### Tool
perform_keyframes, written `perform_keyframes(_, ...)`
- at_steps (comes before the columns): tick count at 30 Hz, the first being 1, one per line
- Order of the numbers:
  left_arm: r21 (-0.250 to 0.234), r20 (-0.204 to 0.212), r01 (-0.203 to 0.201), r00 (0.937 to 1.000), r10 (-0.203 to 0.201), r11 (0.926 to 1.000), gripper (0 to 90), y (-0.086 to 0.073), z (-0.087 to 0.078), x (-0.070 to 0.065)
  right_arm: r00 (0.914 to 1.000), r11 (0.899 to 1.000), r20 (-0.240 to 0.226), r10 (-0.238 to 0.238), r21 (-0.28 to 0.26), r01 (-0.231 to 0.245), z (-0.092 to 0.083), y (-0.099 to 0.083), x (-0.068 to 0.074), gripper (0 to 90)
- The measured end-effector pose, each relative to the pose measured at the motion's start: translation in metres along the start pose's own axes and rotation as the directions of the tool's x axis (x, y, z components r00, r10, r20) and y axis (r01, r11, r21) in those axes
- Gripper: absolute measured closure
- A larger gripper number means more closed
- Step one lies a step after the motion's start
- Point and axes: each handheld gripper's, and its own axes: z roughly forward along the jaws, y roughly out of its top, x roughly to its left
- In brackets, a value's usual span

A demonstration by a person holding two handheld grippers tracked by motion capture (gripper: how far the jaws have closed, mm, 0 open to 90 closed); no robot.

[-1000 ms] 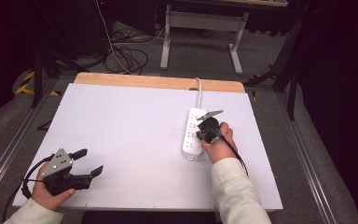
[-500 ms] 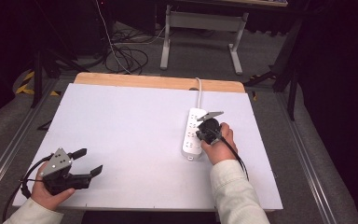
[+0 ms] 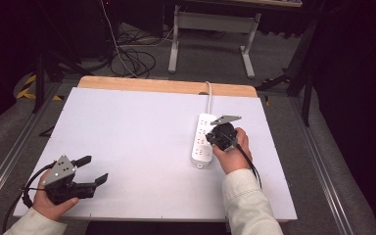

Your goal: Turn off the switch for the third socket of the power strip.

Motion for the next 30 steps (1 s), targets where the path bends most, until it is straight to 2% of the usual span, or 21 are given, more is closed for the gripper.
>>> perform_keyframes(8, 0.001, -0.001, 0.003, 1.0, -0.003, 1.0, 17.4, 0.0, 0.0, 0.0, 1.0, 1.0, -0.006, 0.0, -0.024, -0.001, -0.011, 0.003, 0.001, 84.3)
perform_keyframes(14, 0.002, -0.005, 0.004, 1.0, -0.004, 1.0, 17.4, -0.001, 0.0, 0.0, 1.0, 0.999, -0.007, -0.006, -0.044, 0.006, -0.018, 0.005, 0.003, 80.6)
perform_keyframes(17, 0.003, -0.007, 0.005, 1.0, -0.005, 1.0, 17.4, 0.0, 0.0, 0.0, 0.9999, 0.998, -0.01, -0.003, -0.064, 0.003, -0.022, 0.005, 0.003, 77.0)
perform_keyframes(18, 0.009, -0.01, -0.005, 0.9999, 0.005, 0.9999, 17.5, -0.001, 0.0, 0.001, 0.9999, 0.998, -0.01, -0.005, -0.07, 0.005, -0.024, 0.005, 0.003, 75.9)
perform_keyframes(21, 0.01, -0.008, 0.009, 0.9999, -0.009, 0.9999, 17.7, -0.001, 0.0, 0.0, 0.9999, 0.996, -0.01, -0.009, -0.089, 0.008, -0.03, 0.004, 0.004, 71.6)
perform_keyframes(27, 0.018, -0.009, -0.002, 1.0, 0.002, 0.9998, 17.9, 0.0, -0.001, 0.001, 0.9995, 0.99, -0.011, -0.03, -0.138, 0.028, -0.046, 0.0, 0.006, 58.1)
perform_keyframes(30, 0.019, -0.008, 0.006, 1.0, -0.006, 0.9998, 18.0, 0.0, -0.001, 0.0, 0.9992, 0.986, -0.022, -0.034, -0.163, 0.03, -0.055, -0.003, 0.007, 53.3)
